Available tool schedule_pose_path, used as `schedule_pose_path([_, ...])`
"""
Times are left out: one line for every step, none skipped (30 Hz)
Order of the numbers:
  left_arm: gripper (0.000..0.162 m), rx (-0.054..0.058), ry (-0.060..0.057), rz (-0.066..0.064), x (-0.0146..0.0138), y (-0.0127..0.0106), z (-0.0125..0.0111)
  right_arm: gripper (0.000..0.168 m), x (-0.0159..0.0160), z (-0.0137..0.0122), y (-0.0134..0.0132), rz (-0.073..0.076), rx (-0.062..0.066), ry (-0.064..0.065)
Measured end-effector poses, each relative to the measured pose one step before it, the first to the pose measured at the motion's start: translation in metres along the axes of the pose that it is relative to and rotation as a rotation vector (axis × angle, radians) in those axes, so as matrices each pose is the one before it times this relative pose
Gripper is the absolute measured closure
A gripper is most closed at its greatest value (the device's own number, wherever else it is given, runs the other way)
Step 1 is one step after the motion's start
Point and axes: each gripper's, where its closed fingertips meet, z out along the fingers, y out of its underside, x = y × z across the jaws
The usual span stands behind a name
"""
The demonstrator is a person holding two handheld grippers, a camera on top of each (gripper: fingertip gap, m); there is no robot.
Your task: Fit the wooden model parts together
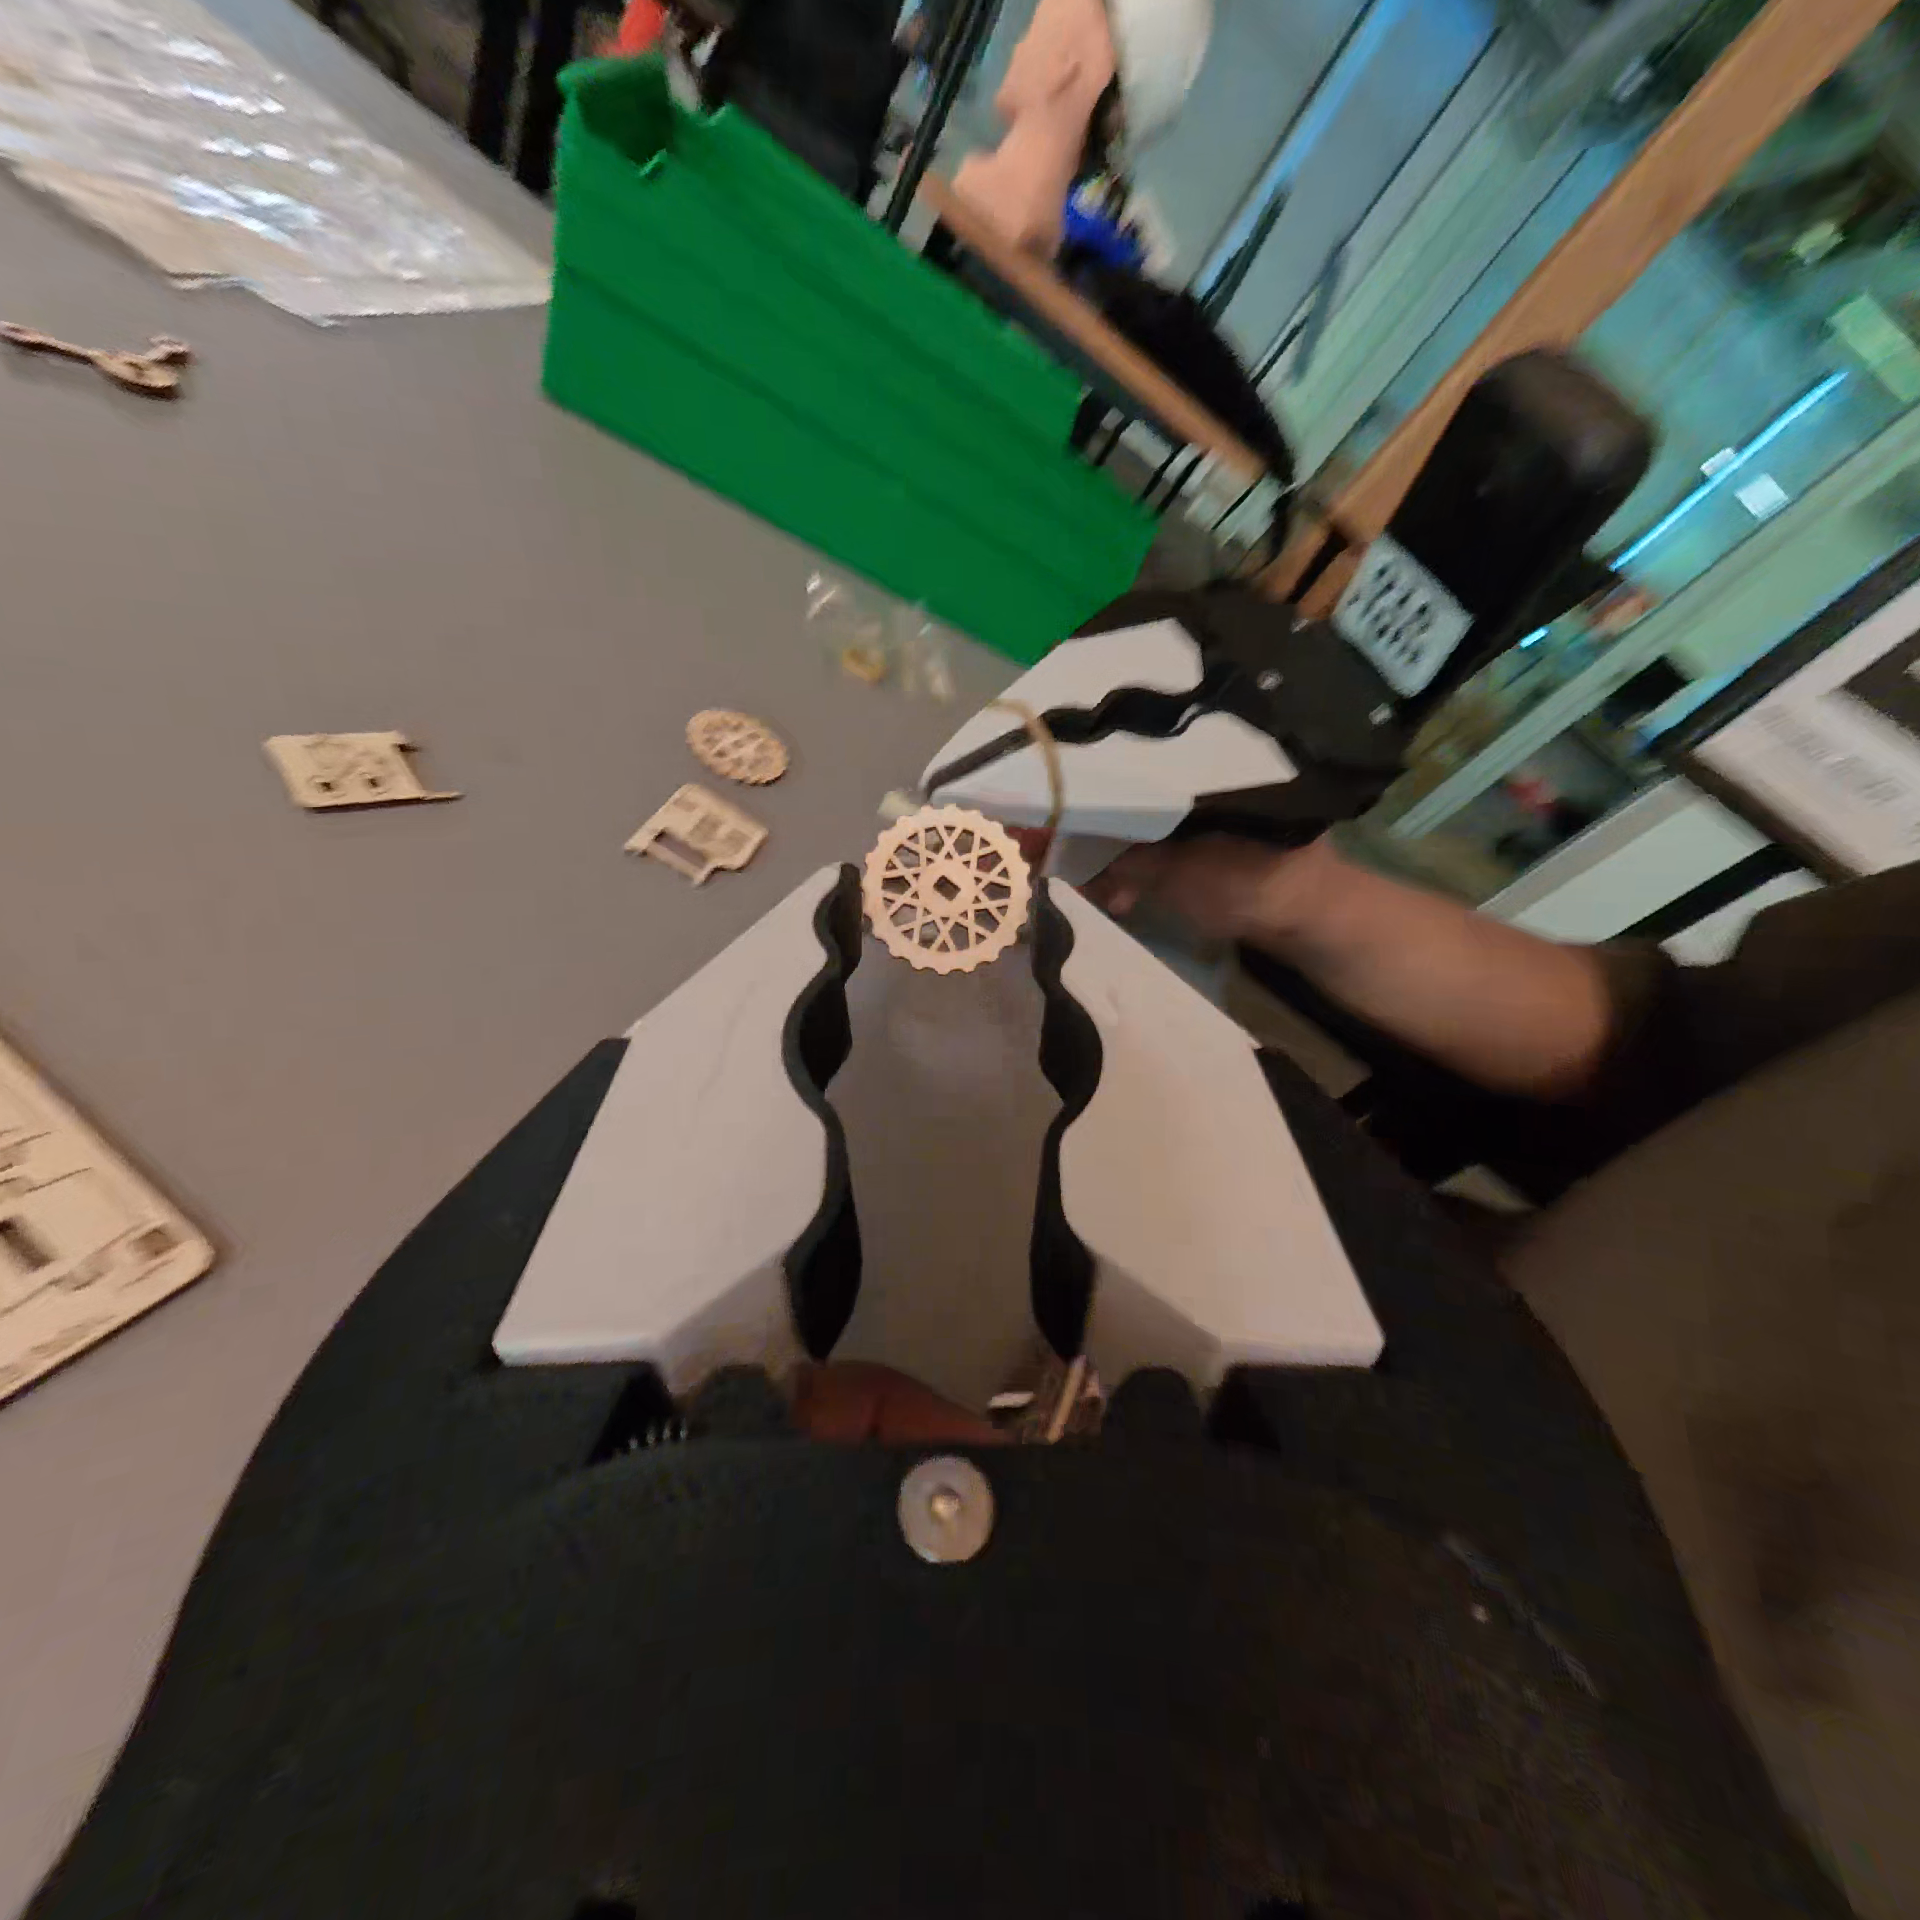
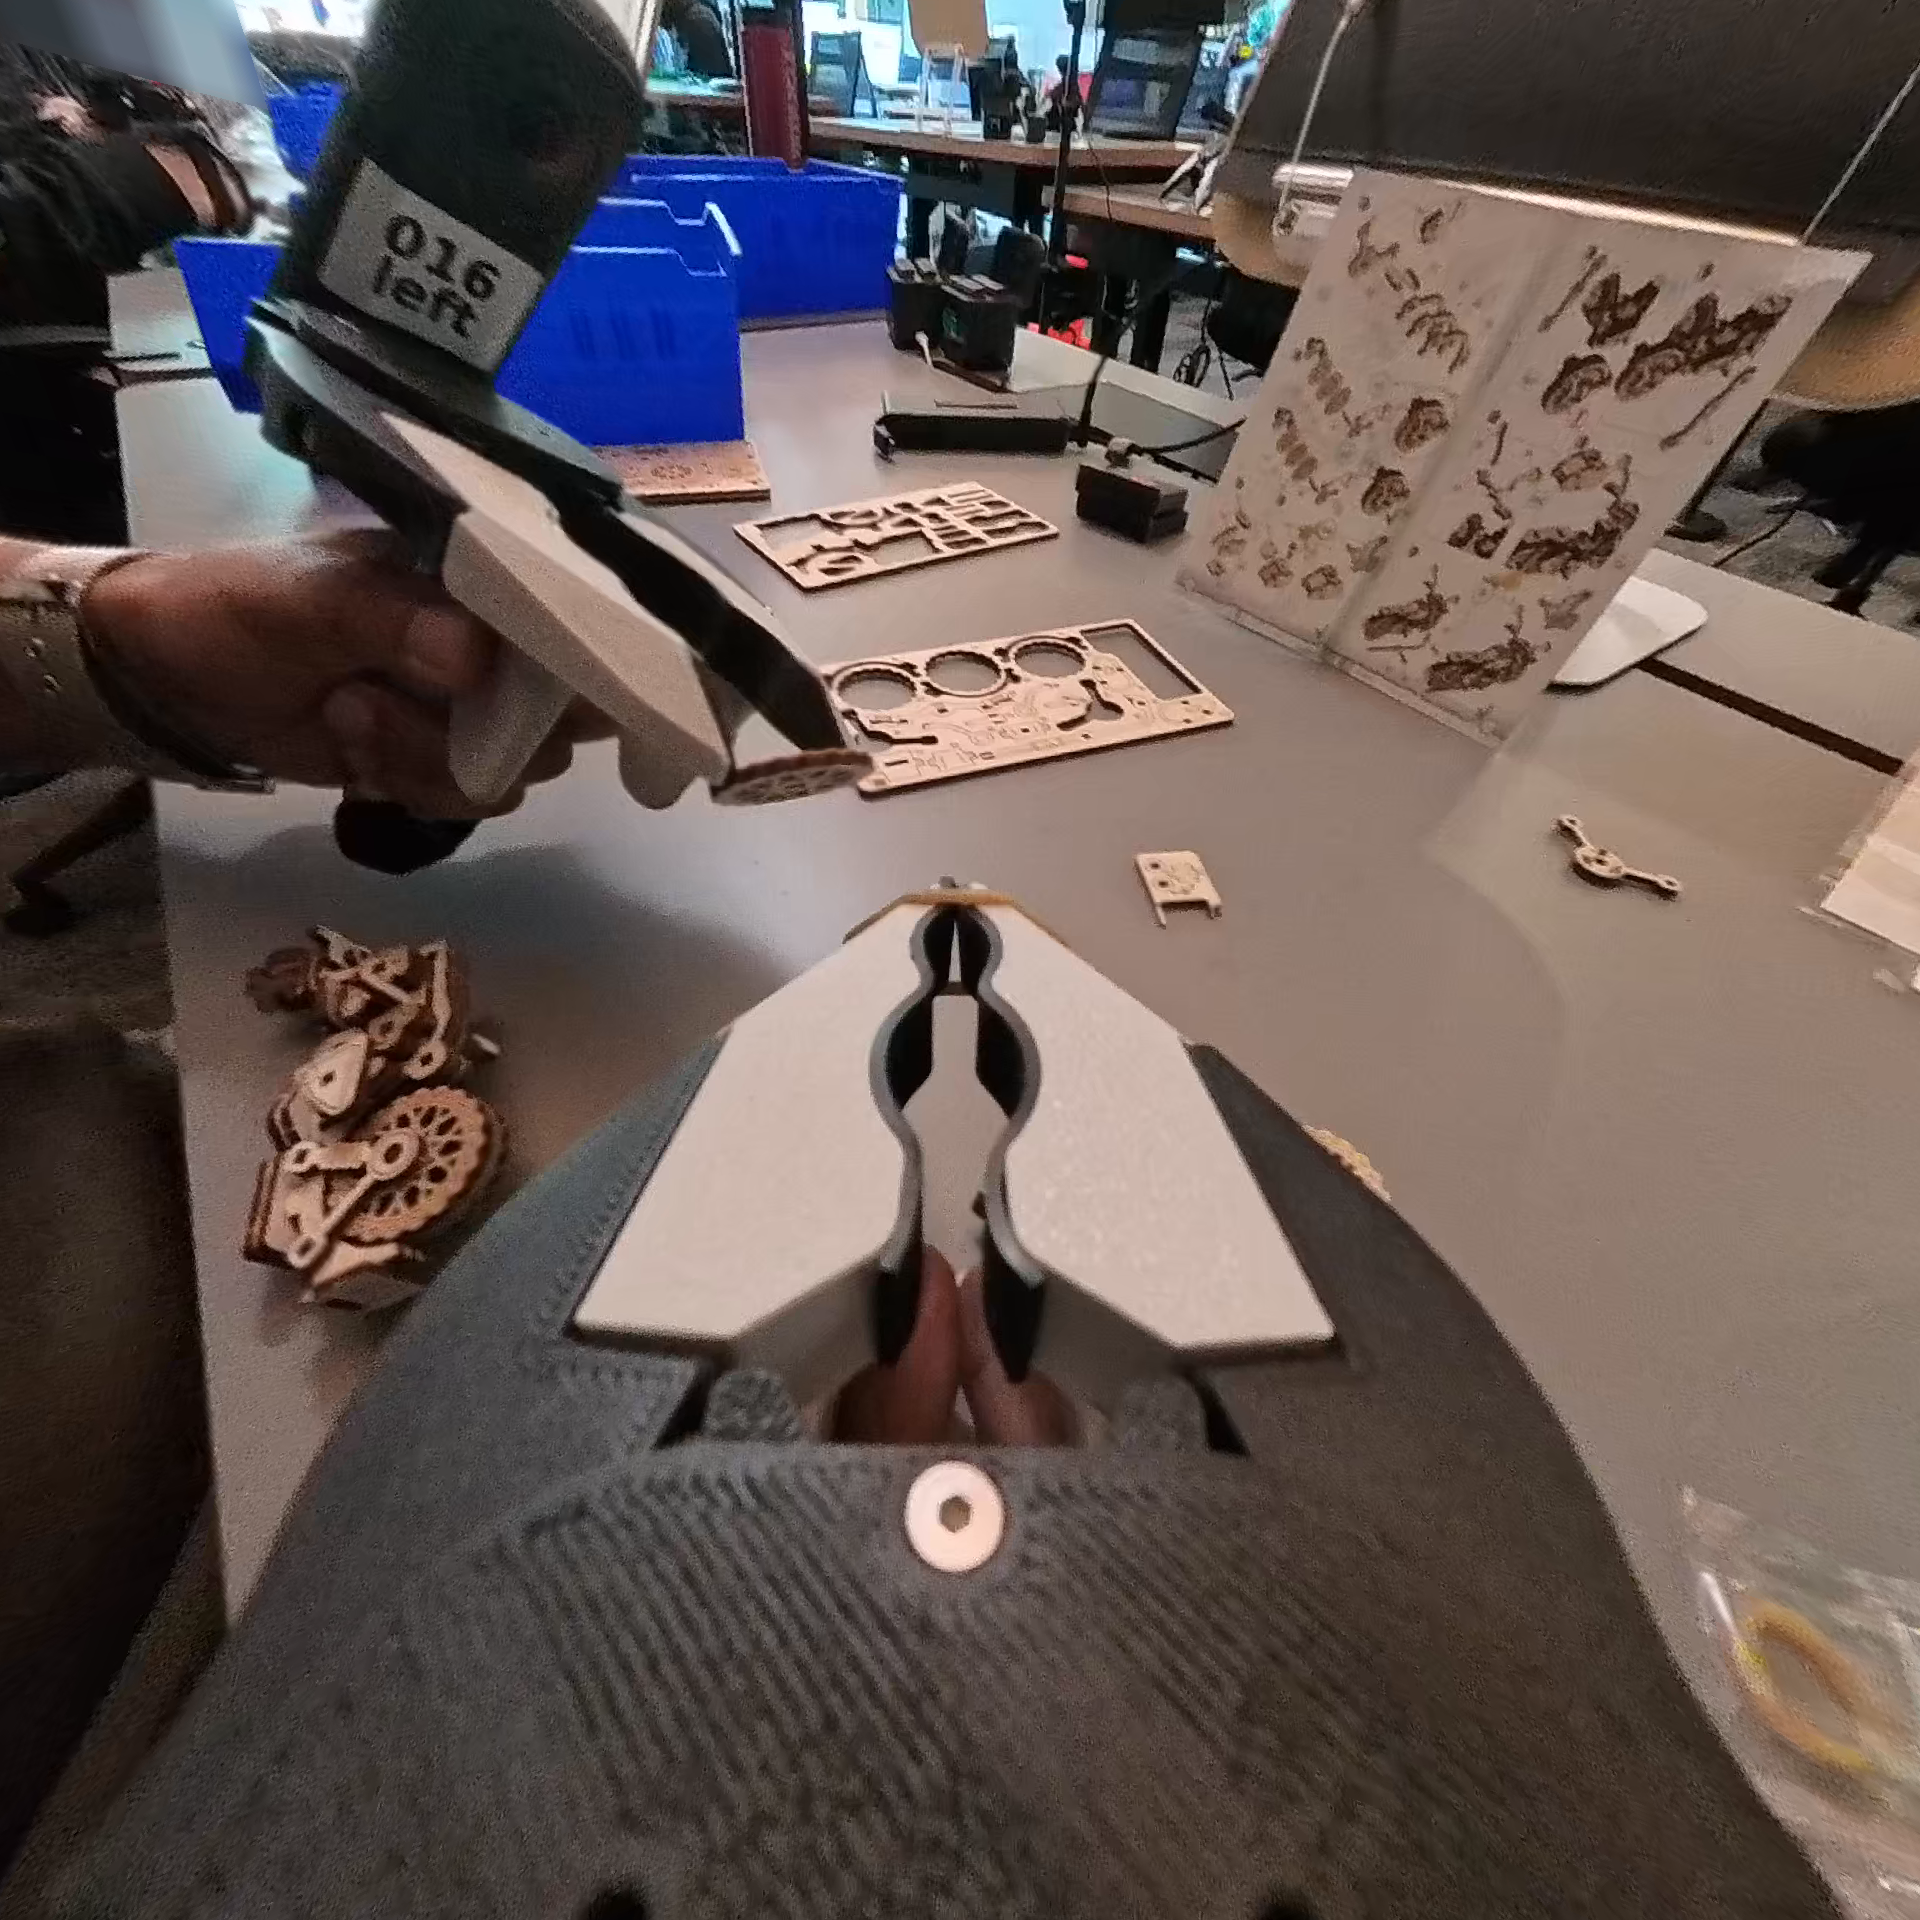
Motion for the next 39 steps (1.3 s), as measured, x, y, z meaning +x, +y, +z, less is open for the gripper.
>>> schedule_pose_path([0.132, 0.0276, 0.0343, -0.0258, 0.00556, -0.00293, -0.00040, 0.168, -0.00238, -0.00034, -0.00157, -0.0048, 0.0050, -0.0016])
schedule_pose_path([0.132, 0.0162, 0.0249, -0.0185, 0.00444, -0.00129, 0.00020, 0.168, -0.00158, -0.00031, -0.00054, -0.0140, -0.0014, 0.0047])
schedule_pose_path([0.132, 0.0128, 0.0205, -0.0093, 0.00436, -0.00090, 0.00041, 0.168, -0.00154, -0.00014, -0.00019, -0.0215, -0.0047, 0.0052])
schedule_pose_path([0.132, 0.0089, 0.0148, -0.0071, 0.00370, -0.00042, 0.00055, 0.168, -0.00176, 0.00018, -0.00017, -0.0266, -0.0058, 0.0040])
schedule_pose_path([0.132, 0.0024, 0.0138, -0.0081, 0.00326, 0.00026, 0.00099, 0.168, -0.00340, 0.00025, -0.00099, -0.0300, -0.0033, -0.0048])
schedule_pose_path([0.132, 0.0012, 0.0168, -0.0053, 0.00357, 0.00061, 0.00123, 0.168, -0.00412, -0.00013, -0.00244, -0.0281, 0.0003, -0.0071])
schedule_pose_path([0.132, -0.0016, 0.0094, -0.0019, 0.00221, 0.00107, 0.00137, 0.168, -0.00358, -0.00011, -0.00326, -0.0219, -0.0008, -0.0016])
schedule_pose_path([0.132, -0.0071, -0.0008, 0.0007, 0.00055, 0.00178, 0.00159, 0.166, -0.00283, 0.00013, -0.00339, -0.0188, -0.0012, 0.0046])
schedule_pose_path([0.132, -0.0080, -0.0010, 0.0034, 0.00027, 0.00184, 0.00152, 0.165, -0.00210, 0.00047, -0.00251, -0.0186, -0.0021, 0.0093])
schedule_pose_path([0.132, -0.0049, 0.0003, 0.0028, 0.00055, 0.00125, 0.00093, 0.164, -0.00164, 0.00086, -0.00091, -0.0192, -0.0063, 0.0108])
schedule_pose_path([0.132, 0.0028, 0.0006, 0.0001, 0.00065, 0.00004, 0.00015, 0.164, 0.00098, 0.00162, 0.00087, -0.0160, -0.0111, 0.0263])
schedule_pose_path([0.132, 0.0051, 0.0028, -0.0041, 0.00065, -0.00041, -0.00042, 0.165, 0.00304, 0.00224, 0.00289, -0.0122, -0.0213, 0.0372])
schedule_pose_path([0.132, 0.0013, 0.0016, -0.0057, 0.00000, -0.00010, -0.00062, 0.167, 0.00125, 0.00258, 0.00440, -0.0099, -0.0284, 0.0207])
schedule_pose_path([0.132, 0.0010, -0.0052, -0.0058, -0.00143, -0.00005, -0.00085, 0.168, 0.00222, 0.00270, 0.00401, -0.0023, -0.0243, 0.0242])
schedule_pose_path([0.132, 0.0044, -0.0038, -0.0058, -0.00167, -0.00044, -0.00101, 0.168, 0.00486, 0.00280, 0.00349, 0.0037, -0.0222, 0.0403])
schedule_pose_path([0.132, 0.0065, -0.0021, -0.0080, -0.00170, -0.00068, -0.00097, 0.168, 0.00303, 0.00184, 0.00311, -0.0040, -0.0238, 0.0248])
schedule_pose_path([0.132, 0.0058, 0.0007, -0.0103, -0.00144, -0.00074, -0.00092, 0.168, -0.00056, 0.00012, 0.00095, -0.0149, -0.0125, -0.0015])
schedule_pose_path([0.132, 0.0035, 0.0039, -0.0109, -0.00116, -0.00037, -0.00089, 0.168, -0.00358, -0.00165, -0.00158, -0.0177, 0.0094, -0.0236])
schedule_pose_path([0.132, 0.0030, 0.0007, -0.0082, -0.00144, -0.00043, -0.00103, 0.168, -0.00226, -0.00238, -0.00309, -0.0044, 0.0253, -0.0161])
schedule_pose_path([0.132, 0.0037, -0.0044, -0.0044, -0.00194, -0.00065, -0.00098, 0.168, 0.00176, -0.00214, -0.00257, 0.0115, 0.0231, 0.0064])
schedule_pose_path([0.132, 0.0035, -0.0041, -0.0019, -0.00166, -0.00080, -0.00100, 0.168, 0.00344, -0.00182, -0.00098, 0.0193, 0.0113, 0.0125])
schedule_pose_path([0.132, 0.0024, -0.0019, -0.0005, -0.00104, -0.00084, -0.00088, 0.168, 0.00489, -0.00152, -0.00048, 0.0250, 0.0084, 0.0191])
schedule_pose_path([0.132, 0.0022, -0.0026, 0.0006, -0.00115, -0.00076, -0.00088, 0.168, 0.00622, -0.00114, -0.00028, 0.0295, 0.0131, 0.0284])
schedule_pose_path([0.132, 0.0017, -0.0032, 0.0019, -0.00130, -0.00041, -0.00080, 0.168, 0.00535, -0.00074, 0.00108, 0.0257, 0.0086, 0.0229])
schedule_pose_path([0.132, 0.0012, -0.0041, 0.0022, -0.00159, -0.00021, -0.00062, 0.168, 0.00449, -0.00016, 0.00270, 0.0183, 0.0011, 0.0184])
schedule_pose_path([0.132, 0.0010, -0.0041, 0.0009, -0.00178, -0.00016, -0.00053, 0.168, 0.00509, 0.00039, 0.00337, 0.0115, -0.0028, 0.0226])
schedule_pose_path([0.132, 0.0017, -0.0019, -0.0011, -0.00148, -0.00039, -0.00038, 0.168, 0.00469, 0.00064, 0.00416, 0.0053, -0.0095, 0.0206])
schedule_pose_path([0.132, 0.0008, 0.0000, -0.0030, -0.00116, -0.00021, -0.00023, 0.168, 0.00323, 0.00083, 0.00442, 0.0004, -0.0146, 0.0100])
schedule_pose_path([0.132, -0.0008, -0.0003, -0.0032, -0.00126, -0.00006, -0.00005, 0.168, 0.00183, 0.00140, 0.00433, 0.0018, -0.0152, 0.0010])
schedule_pose_path([0.132, -0.0017, -0.0015, -0.0021, -0.00134, 0.00032, 0.00000, 0.168, 0.00168, 0.00163, 0.00400, 0.0086, -0.0148, -0.0003])
schedule_pose_path([0.132, -0.0021, -0.0017, -0.0021, -0.00135, 0.00052, 0.00008, 0.168, 0.00167, 0.00143, 0.00190, 0.0148, -0.0123, -0.0010])
schedule_pose_path([0.132, -0.0024, 0.0003, -0.0029, -0.00072, 0.00067, -0.00003, 0.168, 0.00034, 0.00097, 0.00014, 0.0136, -0.0025, -0.0075])
schedule_pose_path([0.132, -0.0009, 0.0003, -0.0021, -0.00049, 0.00059, -0.00002, 0.168, -0.00111, 0.00011, -0.00039, 0.0055, 0.0025, -0.0134])
schedule_pose_path([0.132, 0.0003, -0.0008, -0.0003, -0.00020, 0.00054, -0.00014, 0.168, -0.00075, -0.00007, -0.00120, 0.0011, 0.0081, -0.0070])
schedule_pose_path([0.132, 0.0010, -0.0008, 0.0018, 0.00005, 0.00013, -0.00002, 0.168, -0.00020, -0.00020, -0.00222, -0.0003, 0.0141, 0.0002])
schedule_pose_path([0.132, 0.0009, -0.0017, 0.0049, 0.00013, -0.00019, 0.00025, 0.168, -0.00151, -0.00015, -0.00245, -0.0028, 0.0158, -0.0068])
schedule_pose_path([0.132, -0.0014, -0.0037, 0.0089, 0.00007, 0.00015, 0.00028, 0.168, -0.00339, -0.00009, -0.00261, -0.0040, 0.0162, -0.0186])
schedule_pose_path([0.132, -0.0053, -0.0065, 0.0125, -0.00033, 0.00098, 0.00051, 0.168, -0.00431, 0.00001, -0.00231, -0.0038, 0.0139, -0.0232])
schedule_pose_path([0.132, -0.0073, -0.0087, 0.0152, -0.00052, 0.00133, 0.00056, 0.168, -0.00368, 0.00017, -0.00221, 0.0001, 0.0121, -0.0180])
